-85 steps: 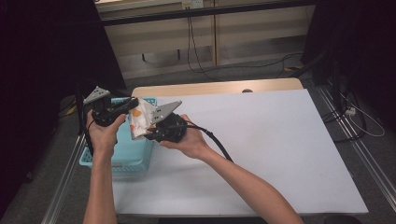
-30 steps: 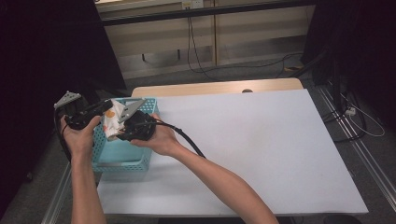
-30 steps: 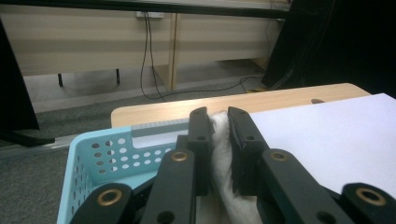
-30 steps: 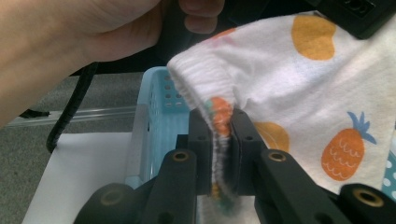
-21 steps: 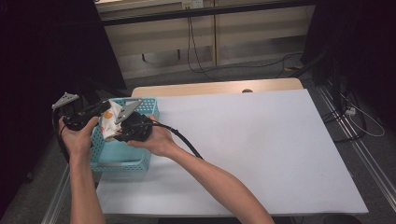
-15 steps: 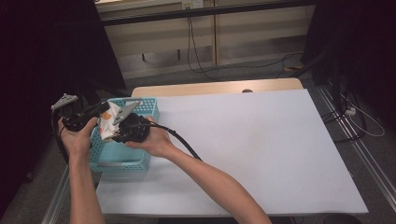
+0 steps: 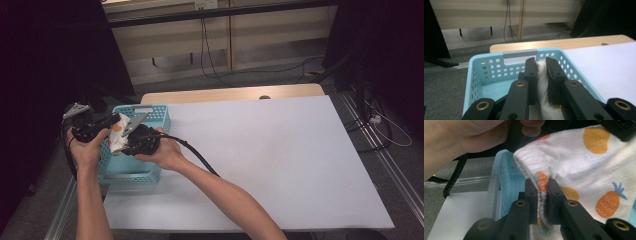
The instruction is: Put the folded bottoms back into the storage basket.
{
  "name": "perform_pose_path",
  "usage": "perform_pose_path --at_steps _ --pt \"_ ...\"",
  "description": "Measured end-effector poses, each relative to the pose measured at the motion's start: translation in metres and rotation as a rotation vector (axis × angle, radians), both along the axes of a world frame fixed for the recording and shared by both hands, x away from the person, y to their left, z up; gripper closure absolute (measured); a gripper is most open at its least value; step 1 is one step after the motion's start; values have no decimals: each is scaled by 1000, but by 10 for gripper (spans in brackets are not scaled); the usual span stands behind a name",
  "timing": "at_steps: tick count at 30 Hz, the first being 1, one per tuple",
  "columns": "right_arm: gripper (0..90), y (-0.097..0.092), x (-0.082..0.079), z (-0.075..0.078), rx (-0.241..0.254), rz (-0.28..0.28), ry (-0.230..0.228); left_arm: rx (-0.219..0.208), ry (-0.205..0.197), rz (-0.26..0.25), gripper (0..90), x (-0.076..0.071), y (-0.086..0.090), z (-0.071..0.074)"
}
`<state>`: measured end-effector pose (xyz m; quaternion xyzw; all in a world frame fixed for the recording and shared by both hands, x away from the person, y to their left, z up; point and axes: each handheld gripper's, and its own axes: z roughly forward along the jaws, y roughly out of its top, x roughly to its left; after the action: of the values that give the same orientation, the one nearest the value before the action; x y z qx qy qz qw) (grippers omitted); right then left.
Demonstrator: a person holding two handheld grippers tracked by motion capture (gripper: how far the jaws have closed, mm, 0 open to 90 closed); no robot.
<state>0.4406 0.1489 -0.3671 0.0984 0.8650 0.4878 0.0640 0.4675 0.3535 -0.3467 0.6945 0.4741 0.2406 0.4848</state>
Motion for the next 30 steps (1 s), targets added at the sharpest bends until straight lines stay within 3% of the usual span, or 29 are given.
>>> perform_pose_path --at_steps 13,22,30 --pt "816 0 6 -17 -23 -21 24 12 56 16 807 10 1 -22" --pt "815 2 10 -24 -32 -26 36 45 69 10 806 13 -1 -30" --pt "814 3 11 -34 -44 -29 52 45 95 16 806 15 1 -36"
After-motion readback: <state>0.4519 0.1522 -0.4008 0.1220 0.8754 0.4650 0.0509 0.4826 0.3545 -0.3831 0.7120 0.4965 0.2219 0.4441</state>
